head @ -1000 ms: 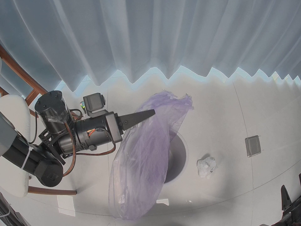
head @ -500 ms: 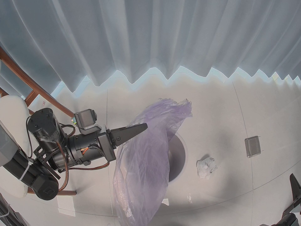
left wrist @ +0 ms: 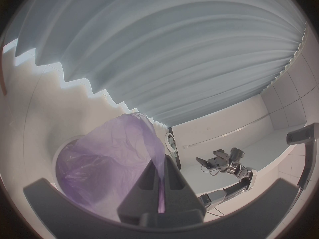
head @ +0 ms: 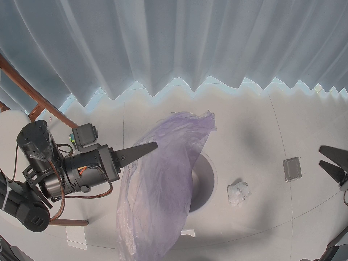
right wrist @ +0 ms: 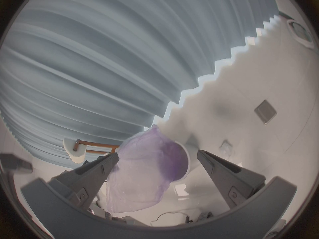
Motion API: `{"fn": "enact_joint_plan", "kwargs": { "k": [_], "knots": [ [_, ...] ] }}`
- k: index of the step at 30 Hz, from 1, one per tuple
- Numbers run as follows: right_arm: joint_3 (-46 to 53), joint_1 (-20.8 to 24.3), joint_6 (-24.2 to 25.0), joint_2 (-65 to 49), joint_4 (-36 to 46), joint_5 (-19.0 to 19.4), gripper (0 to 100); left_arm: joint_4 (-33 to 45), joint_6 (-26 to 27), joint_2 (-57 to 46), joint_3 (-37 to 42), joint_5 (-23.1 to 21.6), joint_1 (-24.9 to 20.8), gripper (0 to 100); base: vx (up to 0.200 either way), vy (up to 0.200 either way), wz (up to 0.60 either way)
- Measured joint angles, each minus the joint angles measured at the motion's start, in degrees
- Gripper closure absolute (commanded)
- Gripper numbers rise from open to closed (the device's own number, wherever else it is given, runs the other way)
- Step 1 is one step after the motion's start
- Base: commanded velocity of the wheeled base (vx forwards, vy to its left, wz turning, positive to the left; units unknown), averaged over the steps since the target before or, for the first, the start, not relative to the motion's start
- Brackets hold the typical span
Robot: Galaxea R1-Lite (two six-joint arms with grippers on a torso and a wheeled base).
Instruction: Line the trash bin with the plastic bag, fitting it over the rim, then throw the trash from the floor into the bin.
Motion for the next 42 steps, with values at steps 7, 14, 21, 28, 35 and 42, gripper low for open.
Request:
{"fn": "enact_joint_plan", "kwargs": {
  "k": [7,14,21,28,35,42],
  "knots": [
    [-7.6,2.3,3.5,20.1,-0.7,3.3,0,3.4,-0.5,-2.8,-2.2,0.9,0.3,100,0.000,0.000,0.00],
    [-12.5,3.3,-2.3,38.3,-3.2,4.3,100,10.9,-0.3,-5.2,-6.4,1.2,0.5,100,0.000,0.000,0.00],
    [-10.6,8.9,-6.8,47.5,-4.8,5.0,100,14.3,2.2,-5.9,-9.5,1.7,0.7,100,0.000,0.000,0.00],
    [-0.9,22.5,-7.6,49.3,-18.0,5.7,100,15.5,3.3,-4.7,-12.4,2.5,0.7,100,0.000,0.000,0.00],
    [7.0,29.9,-8.0,52.6,-41.2,8.0,100,15.8,3.7,-3.0,-14.6,2.9,0.4,100,0.000,0.000,0.00],
    [11.9,35.7,-9.7,61.8,-66.6,8.2,100,16.0,3.9,-1.5,-15.9,3.5,0.0,100,0.000,0.000,0.00]
  ]
}}
